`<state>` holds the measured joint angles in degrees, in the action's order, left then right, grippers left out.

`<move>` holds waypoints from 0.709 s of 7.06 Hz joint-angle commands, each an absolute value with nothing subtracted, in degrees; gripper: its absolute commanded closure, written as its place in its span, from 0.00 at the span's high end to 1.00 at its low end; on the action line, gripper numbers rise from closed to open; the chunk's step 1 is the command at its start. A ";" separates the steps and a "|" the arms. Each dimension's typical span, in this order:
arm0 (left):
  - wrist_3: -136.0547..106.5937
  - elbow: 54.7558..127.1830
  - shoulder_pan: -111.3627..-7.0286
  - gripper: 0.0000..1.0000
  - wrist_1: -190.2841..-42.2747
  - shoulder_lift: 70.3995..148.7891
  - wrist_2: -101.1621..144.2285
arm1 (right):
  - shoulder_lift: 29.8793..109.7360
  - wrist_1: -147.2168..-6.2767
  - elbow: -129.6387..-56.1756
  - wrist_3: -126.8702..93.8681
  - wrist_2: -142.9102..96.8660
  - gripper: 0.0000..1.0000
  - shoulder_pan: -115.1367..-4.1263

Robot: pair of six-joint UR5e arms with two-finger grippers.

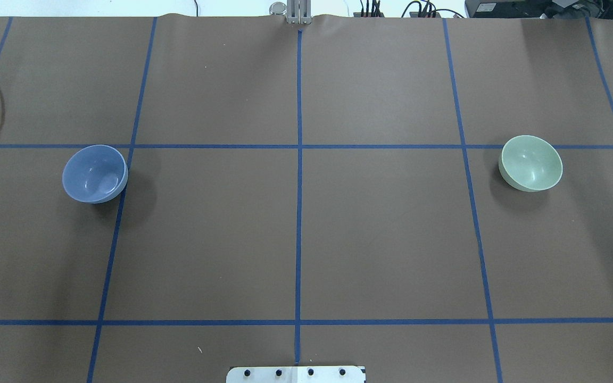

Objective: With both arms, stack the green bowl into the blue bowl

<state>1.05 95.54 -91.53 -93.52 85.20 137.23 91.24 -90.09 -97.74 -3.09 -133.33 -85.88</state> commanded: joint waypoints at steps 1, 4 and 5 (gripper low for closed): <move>1.14 95.54 -91.50 0.98 -93.52 85.25 137.20 | 91.23 -90.00 -97.73 -3.08 -133.33 1.00 -85.87; 1.06 97.29 -91.49 0.98 -93.69 86.21 137.81 | 90.27 -90.00 -99.13 -3.07 -133.42 1.00 -85.87; 0.71 97.03 -91.49 0.98 -95.26 89.53 137.73 | 89.65 -90.00 -99.49 -3.08 -133.50 1.00 -85.87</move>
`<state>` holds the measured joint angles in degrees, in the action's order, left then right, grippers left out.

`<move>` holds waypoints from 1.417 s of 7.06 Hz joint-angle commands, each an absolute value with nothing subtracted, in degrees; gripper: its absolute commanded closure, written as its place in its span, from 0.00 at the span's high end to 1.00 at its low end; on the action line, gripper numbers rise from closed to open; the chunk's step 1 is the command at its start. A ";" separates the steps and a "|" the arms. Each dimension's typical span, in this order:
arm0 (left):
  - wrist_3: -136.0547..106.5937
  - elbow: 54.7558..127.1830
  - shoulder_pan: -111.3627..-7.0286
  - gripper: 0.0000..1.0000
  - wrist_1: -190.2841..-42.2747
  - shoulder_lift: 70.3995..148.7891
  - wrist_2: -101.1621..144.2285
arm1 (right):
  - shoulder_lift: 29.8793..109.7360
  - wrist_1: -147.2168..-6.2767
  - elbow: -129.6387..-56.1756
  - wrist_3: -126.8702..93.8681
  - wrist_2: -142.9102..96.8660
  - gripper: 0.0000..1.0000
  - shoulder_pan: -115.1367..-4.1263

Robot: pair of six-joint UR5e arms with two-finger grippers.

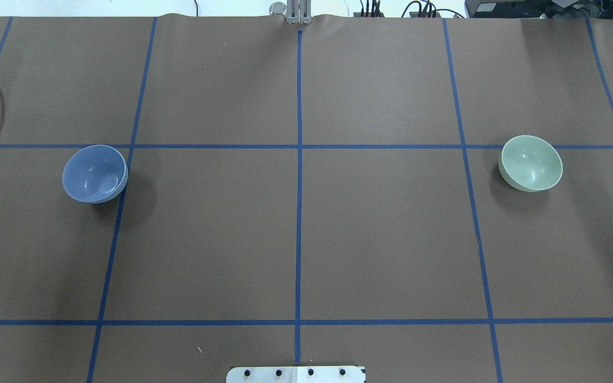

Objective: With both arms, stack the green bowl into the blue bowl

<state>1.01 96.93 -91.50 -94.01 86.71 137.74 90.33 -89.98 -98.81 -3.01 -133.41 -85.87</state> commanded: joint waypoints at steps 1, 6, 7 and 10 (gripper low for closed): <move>0.44 95.64 -91.32 0.98 -95.27 90.60 137.72 | 86.95 -90.00 -99.06 -3.08 -133.59 1.00 -85.70; -0.35 96.15 -83.11 0.98 -103.97 92.19 139.84 | 80.80 -81.21 -98.54 -3.25 -133.07 1.00 -76.83; -4.96 96.33 -80.36 0.97 -104.32 92.72 139.75 | 79.55 -80.60 -97.74 -6.30 -132.63 1.00 -75.86; -26.40 95.98 -65.19 0.98 -113.79 92.90 128.81 | 79.45 -80.42 -97.74 -6.86 -129.99 1.00 -73.04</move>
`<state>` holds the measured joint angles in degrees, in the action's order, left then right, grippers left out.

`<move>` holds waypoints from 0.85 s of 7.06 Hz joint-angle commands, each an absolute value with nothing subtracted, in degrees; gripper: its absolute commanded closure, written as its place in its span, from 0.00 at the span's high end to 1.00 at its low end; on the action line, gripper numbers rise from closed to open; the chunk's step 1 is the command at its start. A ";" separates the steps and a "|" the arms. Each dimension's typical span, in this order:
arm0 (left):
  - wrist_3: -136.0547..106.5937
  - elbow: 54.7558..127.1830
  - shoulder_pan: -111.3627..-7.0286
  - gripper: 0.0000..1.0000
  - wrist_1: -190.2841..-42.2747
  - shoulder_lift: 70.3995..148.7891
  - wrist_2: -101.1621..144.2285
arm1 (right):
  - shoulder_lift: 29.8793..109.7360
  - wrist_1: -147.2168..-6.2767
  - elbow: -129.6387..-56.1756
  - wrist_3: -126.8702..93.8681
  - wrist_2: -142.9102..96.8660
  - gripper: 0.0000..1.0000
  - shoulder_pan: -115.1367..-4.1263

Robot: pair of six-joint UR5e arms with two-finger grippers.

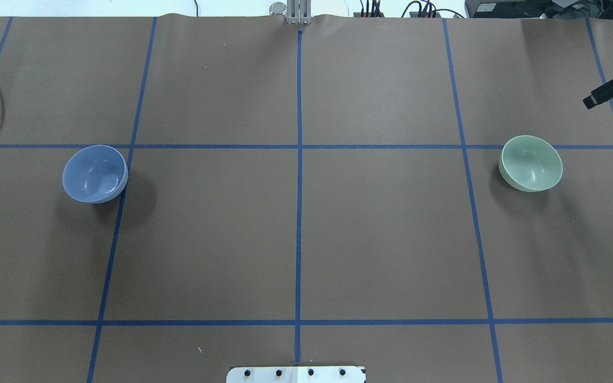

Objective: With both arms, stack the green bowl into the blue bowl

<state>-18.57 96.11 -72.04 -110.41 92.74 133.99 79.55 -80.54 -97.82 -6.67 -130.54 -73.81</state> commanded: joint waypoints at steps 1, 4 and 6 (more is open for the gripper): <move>-30.11 95.72 -60.95 0.98 -114.86 93.94 126.24 | 79.45 -80.42 -97.65 -6.86 -129.99 1.00 -72.95; -30.94 92.22 -56.95 0.90 -114.96 98.68 124.36 | 79.45 -80.51 -97.65 -6.86 -130.08 1.00 -72.95; -30.94 89.05 -56.95 0.54 -115.05 101.07 124.37 | 79.45 -80.42 -97.73 -6.86 -130.08 1.00 -72.86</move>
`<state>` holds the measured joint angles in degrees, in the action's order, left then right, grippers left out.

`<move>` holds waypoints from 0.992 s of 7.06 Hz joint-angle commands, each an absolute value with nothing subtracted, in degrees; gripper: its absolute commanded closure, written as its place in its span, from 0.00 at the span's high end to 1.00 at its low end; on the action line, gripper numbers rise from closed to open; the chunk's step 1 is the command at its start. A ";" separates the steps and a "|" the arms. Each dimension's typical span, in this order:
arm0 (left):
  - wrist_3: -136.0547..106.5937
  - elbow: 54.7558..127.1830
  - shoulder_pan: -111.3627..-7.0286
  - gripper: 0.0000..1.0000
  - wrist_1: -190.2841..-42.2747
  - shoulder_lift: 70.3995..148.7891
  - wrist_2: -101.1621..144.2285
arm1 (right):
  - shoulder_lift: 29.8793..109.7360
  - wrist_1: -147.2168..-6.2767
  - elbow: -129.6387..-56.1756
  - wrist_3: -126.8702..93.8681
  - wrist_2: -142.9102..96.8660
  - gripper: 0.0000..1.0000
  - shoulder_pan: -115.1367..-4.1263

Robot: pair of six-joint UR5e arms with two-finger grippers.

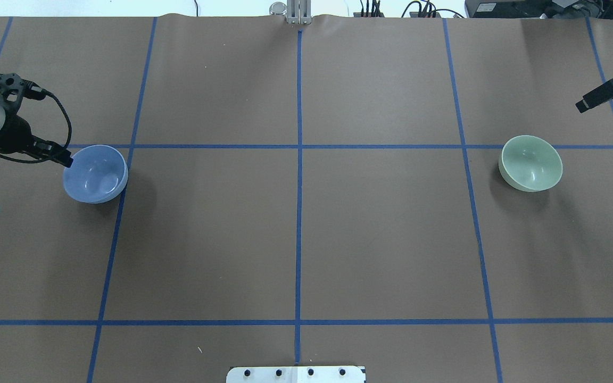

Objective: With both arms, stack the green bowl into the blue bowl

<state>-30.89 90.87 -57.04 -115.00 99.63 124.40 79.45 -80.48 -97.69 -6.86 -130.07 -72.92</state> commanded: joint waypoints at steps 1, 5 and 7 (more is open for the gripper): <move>-30.94 88.77 -56.52 0.51 -114.96 101.51 124.37 | 79.45 -80.51 -97.73 -6.86 -129.99 1.00 -72.86; -34.44 88.50 -54.15 0.35 -115.14 103.18 124.80 | 79.54 -80.42 -97.56 -6.86 -129.99 1.00 -72.69; -35.51 88.94 -54.05 0.00 -115.14 103.27 124.89 | 79.45 -80.51 -97.65 -6.86 -129.99 1.00 -72.60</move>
